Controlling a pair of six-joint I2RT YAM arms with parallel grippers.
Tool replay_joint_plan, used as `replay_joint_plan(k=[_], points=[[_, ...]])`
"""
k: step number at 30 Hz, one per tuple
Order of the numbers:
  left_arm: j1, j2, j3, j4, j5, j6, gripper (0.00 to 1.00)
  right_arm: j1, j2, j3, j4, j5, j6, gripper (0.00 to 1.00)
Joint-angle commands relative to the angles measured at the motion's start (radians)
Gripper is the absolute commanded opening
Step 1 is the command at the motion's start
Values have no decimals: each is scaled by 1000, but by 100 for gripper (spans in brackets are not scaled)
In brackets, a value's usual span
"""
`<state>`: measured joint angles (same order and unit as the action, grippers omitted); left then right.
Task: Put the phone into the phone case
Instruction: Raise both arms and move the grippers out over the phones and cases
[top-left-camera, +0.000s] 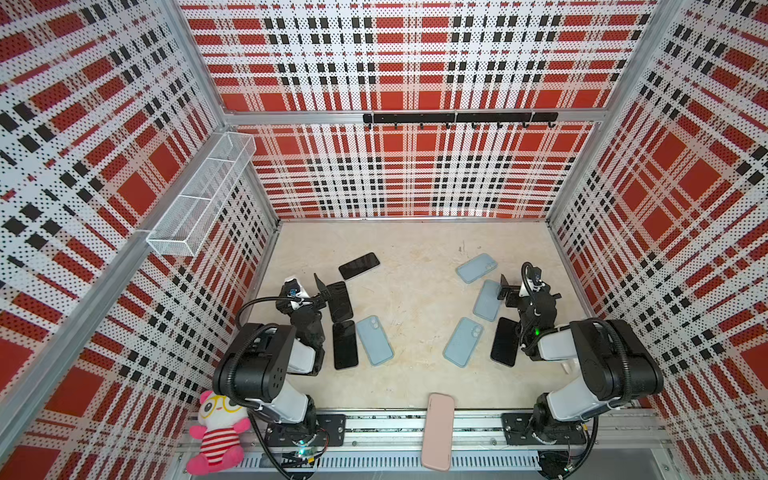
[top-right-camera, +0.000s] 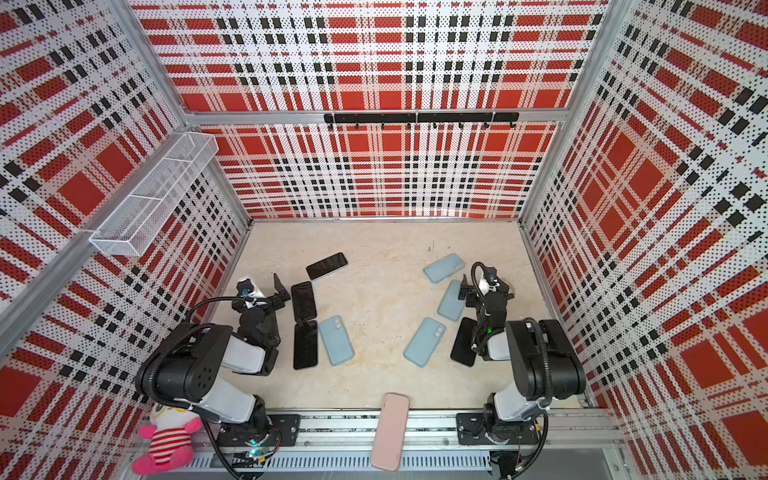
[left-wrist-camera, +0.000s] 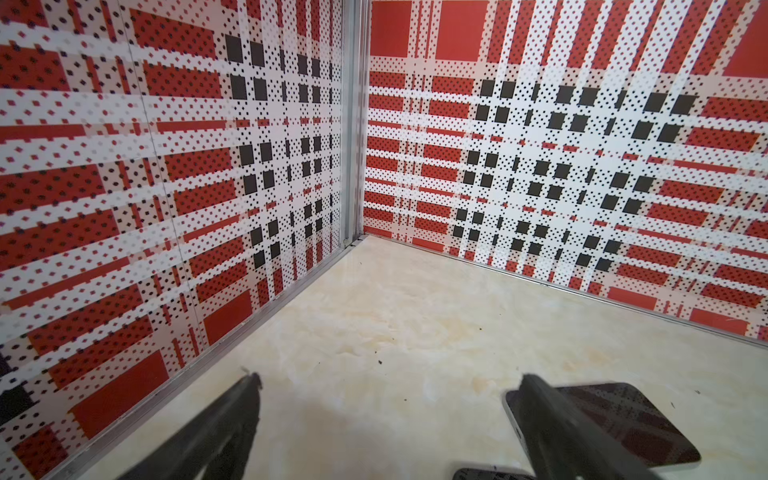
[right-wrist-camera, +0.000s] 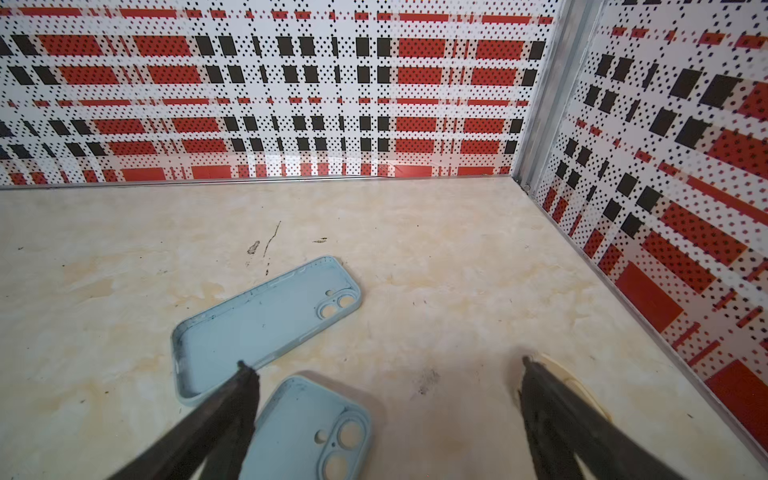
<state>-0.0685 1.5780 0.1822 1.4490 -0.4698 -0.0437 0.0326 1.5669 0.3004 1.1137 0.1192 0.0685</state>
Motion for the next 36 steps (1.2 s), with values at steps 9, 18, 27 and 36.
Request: replay_joint_plan(k=[9,18,27,36], points=[[6,3,3,12,9,4,98,-2,4,-6,34,-4,-4,100],[7,2,3,12,9,5,98,-1,5,-4,29,-5,-3,100],[23,2,13,-10,41,-6,98,-1,8,3,19,-4,-1,100],[45,-149,82,-271,82,-23,98,-2,-216,129,-421,145,47,87]])
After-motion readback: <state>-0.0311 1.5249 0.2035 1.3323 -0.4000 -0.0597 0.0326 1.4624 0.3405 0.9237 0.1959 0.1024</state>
